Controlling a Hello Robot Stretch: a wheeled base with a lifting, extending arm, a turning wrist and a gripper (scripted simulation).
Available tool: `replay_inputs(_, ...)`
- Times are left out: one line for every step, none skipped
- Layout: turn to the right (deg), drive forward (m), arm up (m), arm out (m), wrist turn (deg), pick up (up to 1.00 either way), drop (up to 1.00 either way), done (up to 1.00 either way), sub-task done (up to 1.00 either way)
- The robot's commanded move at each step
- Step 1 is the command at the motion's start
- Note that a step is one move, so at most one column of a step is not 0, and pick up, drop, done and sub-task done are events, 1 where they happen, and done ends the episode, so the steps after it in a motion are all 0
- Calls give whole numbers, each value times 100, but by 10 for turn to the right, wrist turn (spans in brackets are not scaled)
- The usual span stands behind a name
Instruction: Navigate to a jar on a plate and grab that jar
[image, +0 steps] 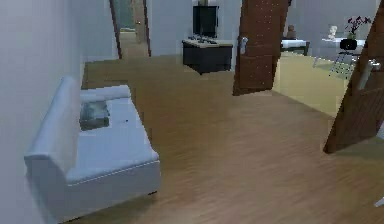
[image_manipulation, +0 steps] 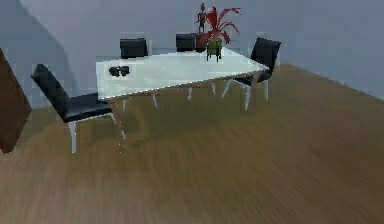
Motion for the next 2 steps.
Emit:
replay_inputs(-450, 0, 0, 0, 0, 0, 0, 0, 0)
replay_inputs(-450, 0, 0, 0, 0, 0, 0, 0, 0)
